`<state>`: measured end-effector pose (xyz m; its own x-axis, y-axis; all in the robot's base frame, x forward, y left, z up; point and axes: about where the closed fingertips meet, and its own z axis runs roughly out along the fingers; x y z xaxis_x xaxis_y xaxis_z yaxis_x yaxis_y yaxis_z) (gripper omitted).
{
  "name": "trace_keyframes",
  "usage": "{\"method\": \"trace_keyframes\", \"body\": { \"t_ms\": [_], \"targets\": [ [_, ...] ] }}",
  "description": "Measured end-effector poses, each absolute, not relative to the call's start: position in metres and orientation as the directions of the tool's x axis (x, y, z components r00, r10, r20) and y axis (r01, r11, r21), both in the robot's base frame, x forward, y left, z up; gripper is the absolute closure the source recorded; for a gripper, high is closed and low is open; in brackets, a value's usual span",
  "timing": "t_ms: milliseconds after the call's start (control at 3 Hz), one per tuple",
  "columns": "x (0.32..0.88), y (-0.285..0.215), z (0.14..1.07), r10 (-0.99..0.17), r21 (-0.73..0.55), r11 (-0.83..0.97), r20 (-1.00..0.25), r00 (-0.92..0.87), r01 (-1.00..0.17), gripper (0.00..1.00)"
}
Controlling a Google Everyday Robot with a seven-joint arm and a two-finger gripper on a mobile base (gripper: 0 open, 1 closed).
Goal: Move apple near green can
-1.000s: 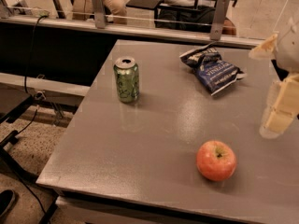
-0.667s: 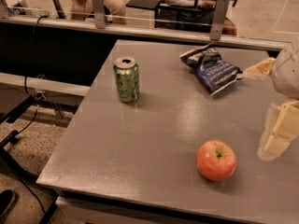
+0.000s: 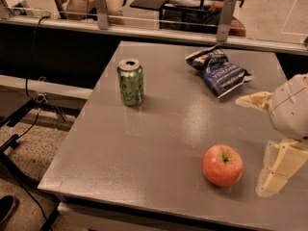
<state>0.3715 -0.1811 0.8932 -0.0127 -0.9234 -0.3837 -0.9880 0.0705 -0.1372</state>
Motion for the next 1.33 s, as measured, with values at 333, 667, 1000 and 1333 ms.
{"method": "trace_keyframes", "body": {
  "t_ms": [333, 667, 1000, 1333],
  "targets": [
    [0.361, -0.17, 0.876, -0.922, -0.141, 0.026, -0.386, 0.031, -0.99, 0.0],
    [0.353, -0.15, 0.852, -0.919, -0.141, -0.013, -0.388, 0.068, -0.99, 0.0],
    [0.353, -0.144, 0.847, -0.916, -0.14, -0.02, -0.394, 0.074, -0.99, 0.0],
    [0.354, -0.142, 0.844, -0.915, -0.136, -0.021, -0.397, 0.074, -0.991, 0.15]
  ]
}}
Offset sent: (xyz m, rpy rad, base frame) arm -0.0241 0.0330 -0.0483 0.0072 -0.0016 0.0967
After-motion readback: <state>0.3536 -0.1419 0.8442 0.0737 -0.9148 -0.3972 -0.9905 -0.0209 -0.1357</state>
